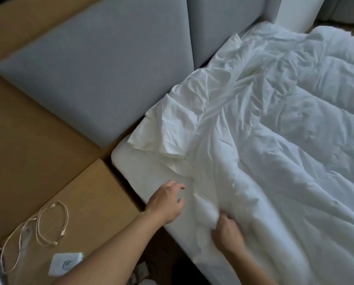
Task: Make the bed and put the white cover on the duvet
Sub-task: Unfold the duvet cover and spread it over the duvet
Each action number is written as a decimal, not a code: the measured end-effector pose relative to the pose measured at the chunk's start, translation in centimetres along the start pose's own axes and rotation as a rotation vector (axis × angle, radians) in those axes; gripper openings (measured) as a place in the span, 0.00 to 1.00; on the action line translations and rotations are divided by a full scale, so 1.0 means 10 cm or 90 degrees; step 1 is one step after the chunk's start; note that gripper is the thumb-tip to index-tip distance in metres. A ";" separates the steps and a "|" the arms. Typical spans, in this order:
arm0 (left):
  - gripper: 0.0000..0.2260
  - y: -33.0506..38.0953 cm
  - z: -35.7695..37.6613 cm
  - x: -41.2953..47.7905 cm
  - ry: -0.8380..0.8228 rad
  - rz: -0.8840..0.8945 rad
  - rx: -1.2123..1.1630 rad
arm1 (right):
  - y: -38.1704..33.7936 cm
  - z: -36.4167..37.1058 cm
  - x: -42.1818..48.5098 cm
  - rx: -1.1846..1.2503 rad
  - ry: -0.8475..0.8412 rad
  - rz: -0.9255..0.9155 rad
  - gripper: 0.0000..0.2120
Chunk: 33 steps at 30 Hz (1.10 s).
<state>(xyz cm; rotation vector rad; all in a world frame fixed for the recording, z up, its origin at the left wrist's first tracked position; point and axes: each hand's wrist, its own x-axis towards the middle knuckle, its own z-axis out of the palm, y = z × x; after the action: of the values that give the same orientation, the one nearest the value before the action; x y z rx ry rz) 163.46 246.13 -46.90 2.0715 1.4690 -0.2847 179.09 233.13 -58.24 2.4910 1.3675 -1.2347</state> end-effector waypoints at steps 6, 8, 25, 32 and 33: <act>0.26 -0.42 0.28 1.34 -0.065 -0.027 0.001 | -0.89 0.25 -0.04 0.027 -0.299 -0.095 0.33; 0.30 -0.45 0.34 1.70 -0.081 -0.008 0.008 | -1.09 0.01 0.13 0.025 -0.308 -0.088 0.27; 0.09 -0.97 0.00 2.56 0.126 0.042 -0.088 | -1.05 -1.52 2.21 0.386 0.196 0.198 0.32; 0.06 -1.34 -0.64 2.66 0.382 -0.074 -0.196 | -0.88 -1.49 2.27 0.428 0.238 0.268 0.34; 0.06 -1.47 -0.77 2.69 0.426 -0.121 -0.211 | -0.89 -1.48 2.28 0.436 0.234 0.275 0.34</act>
<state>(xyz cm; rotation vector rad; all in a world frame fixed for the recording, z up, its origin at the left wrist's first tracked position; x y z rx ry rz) 158.80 275.14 -58.58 1.8313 1.9344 0.6049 188.53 260.07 -60.36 3.3522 0.3828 -1.3418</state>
